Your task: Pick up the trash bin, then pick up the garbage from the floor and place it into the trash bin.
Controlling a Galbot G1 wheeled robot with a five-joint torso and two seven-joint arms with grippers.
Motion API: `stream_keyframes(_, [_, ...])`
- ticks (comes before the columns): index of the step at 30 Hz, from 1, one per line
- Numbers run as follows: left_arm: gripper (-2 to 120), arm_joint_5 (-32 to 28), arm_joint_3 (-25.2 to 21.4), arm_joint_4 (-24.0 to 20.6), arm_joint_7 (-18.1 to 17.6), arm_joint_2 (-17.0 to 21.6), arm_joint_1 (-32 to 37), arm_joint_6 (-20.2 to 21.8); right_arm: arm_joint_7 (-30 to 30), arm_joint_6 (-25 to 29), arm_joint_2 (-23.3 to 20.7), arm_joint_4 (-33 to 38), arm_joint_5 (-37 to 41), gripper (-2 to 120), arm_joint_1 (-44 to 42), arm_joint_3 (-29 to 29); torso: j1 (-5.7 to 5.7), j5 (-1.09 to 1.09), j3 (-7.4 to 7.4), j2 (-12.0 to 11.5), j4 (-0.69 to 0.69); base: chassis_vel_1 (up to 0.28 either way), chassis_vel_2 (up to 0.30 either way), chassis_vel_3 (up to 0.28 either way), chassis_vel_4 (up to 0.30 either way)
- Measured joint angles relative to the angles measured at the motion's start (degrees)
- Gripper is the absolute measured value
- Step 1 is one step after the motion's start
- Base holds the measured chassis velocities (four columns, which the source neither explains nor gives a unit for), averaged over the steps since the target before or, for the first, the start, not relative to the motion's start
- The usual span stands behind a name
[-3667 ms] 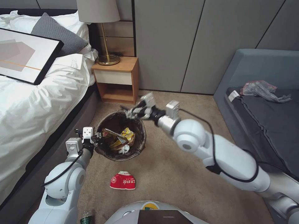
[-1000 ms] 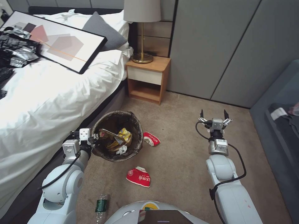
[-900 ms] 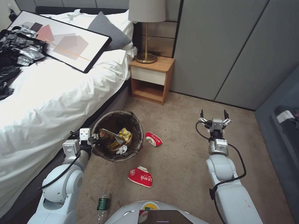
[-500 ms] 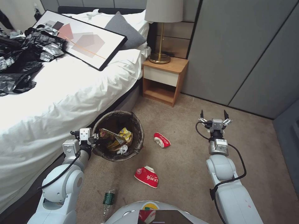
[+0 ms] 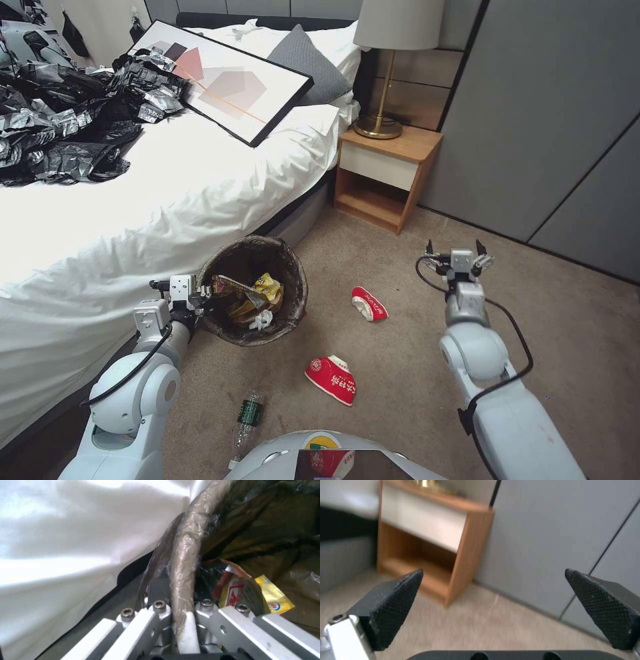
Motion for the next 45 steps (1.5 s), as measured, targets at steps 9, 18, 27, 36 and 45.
stream_keyframes(9, [0,1.1,0.4,-0.3,-0.3,-0.1,0.2,-0.2,8.7,-41.2,-17.5,-2.0,29.9,100,22.8,-17.9,0.0,0.0,0.01,0.0,0.01,0.0,0.0,0.0,0.0])
stream_keyframes(18, [0,1.4,-0.1,-0.4,-0.3,-0.3,0.5,-0.1,-1.3,-43.4,-14.8,-24.9,39.5,100,40.6,-32.6,0.0,-0.02,0.01,0.0,0.0,0.0,0.0,0.0,0.0])
stream_keyframes(27, [0,1.4,0.2,0.4,-0.2,-0.3,0.1,-0.2,-2.4,-43.0,-10.0,-31.4,37.5,100,40.8,-36.4,0.0,-0.02,0.01,0.0,0.0,0.0,0.0,0.0,0.0])
stream_keyframes(36, [0,1.4,0.0,1.0,0.1,-0.5,-0.1,-0.4,-3.0,-42.7,-9.3,-33.3,34.3,100,38.3,-35.3,0.0,-0.03,0.0,0.0,-0.01,0.0,0.0,0.0,0.0])
stream_keyframes(45, [0,1.5,0.1,1.3,0.2,-0.5,-0.5,-0.4,-2.9,-42.7,-9.5,-32.8,32.1,100,33.6,-34.7,0.0,-0.02,0.0,0.0,-0.01,0.0,0.0,0.0,0.0])
